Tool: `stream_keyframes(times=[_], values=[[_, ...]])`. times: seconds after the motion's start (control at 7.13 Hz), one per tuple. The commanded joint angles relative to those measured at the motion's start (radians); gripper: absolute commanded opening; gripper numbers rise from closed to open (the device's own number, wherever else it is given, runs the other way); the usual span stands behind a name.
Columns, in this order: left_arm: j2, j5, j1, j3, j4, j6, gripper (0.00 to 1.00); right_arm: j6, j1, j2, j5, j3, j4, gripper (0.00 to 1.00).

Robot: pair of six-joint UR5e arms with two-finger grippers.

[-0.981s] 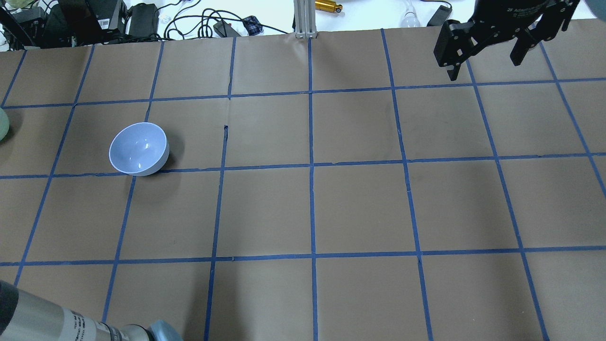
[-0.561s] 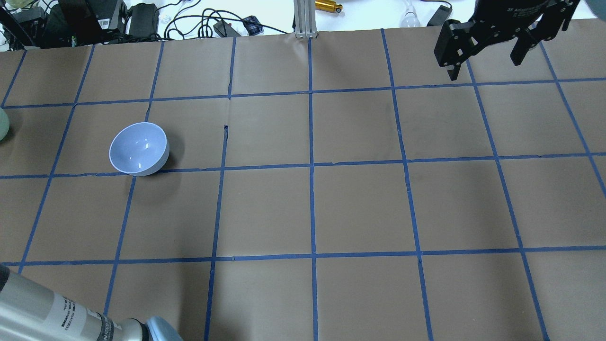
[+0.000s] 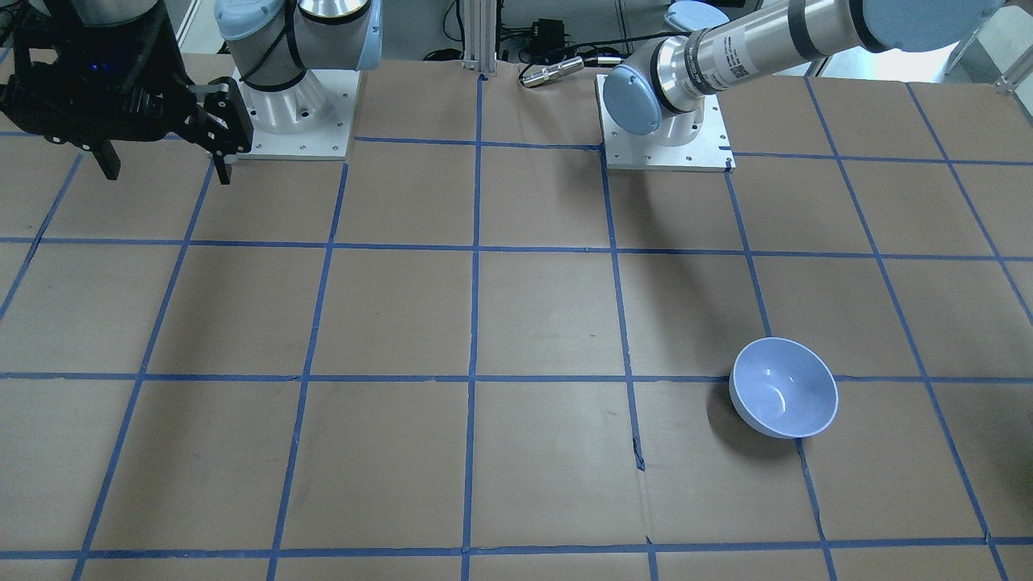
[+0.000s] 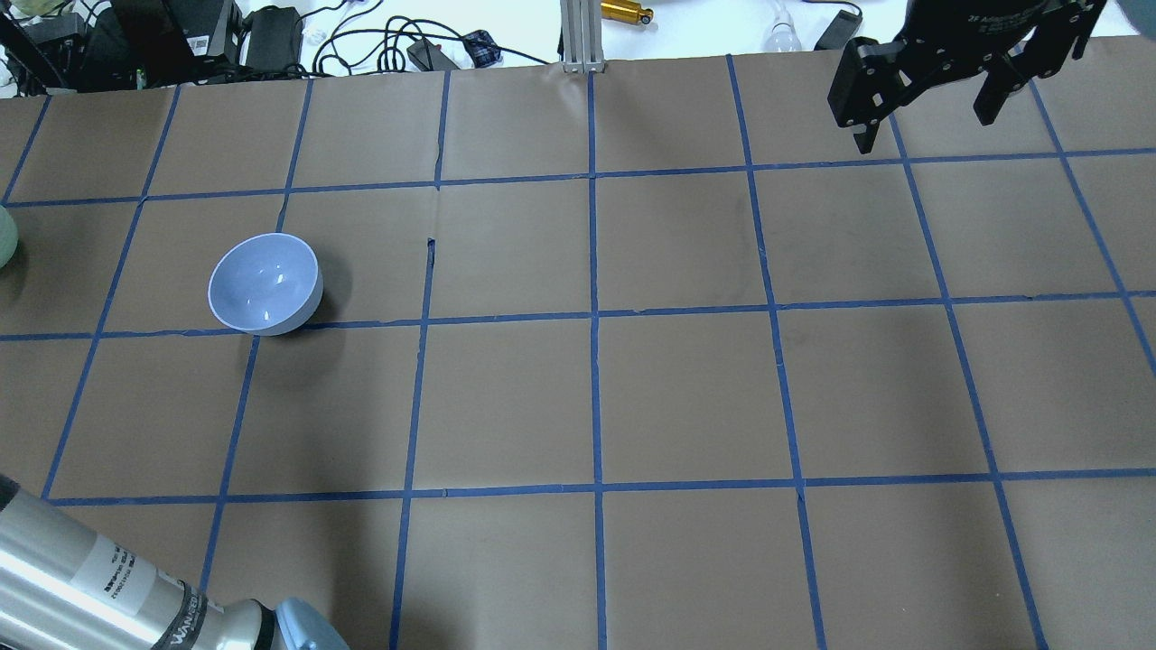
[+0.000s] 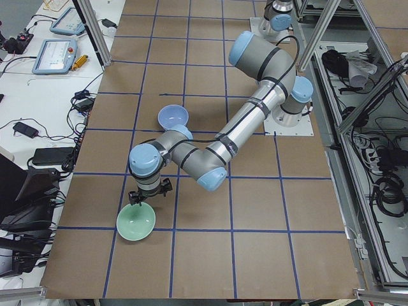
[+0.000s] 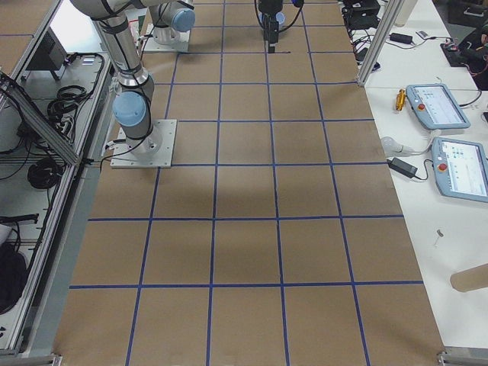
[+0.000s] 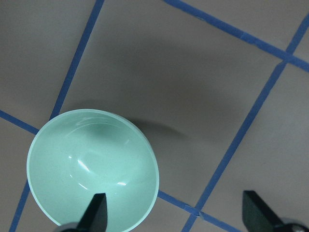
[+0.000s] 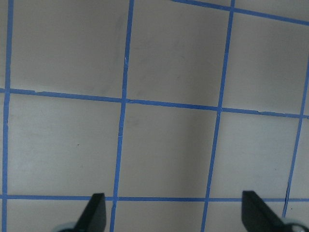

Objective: Stack green bowl on blue bowl
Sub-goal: 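Lower the left gripper onto the pale green bowl rim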

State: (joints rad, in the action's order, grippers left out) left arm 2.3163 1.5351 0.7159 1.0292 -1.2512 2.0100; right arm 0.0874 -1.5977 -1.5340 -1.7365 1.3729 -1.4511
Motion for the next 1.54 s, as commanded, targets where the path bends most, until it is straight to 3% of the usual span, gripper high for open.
stream_keyframes(times=[0.0, 1.4], values=[[0.064, -0.018, -0.001, -0.018, 0.059, 0.093, 0.97, 0.000, 0.001, 0.000, 0.000, 0.000, 0.000, 1.00], [0.149, 0.068, -0.019, -0.020, 0.119, 0.144, 0.97, 0.000, -0.001, 0.000, 0.000, 0.000, 0.000, 1.00]])
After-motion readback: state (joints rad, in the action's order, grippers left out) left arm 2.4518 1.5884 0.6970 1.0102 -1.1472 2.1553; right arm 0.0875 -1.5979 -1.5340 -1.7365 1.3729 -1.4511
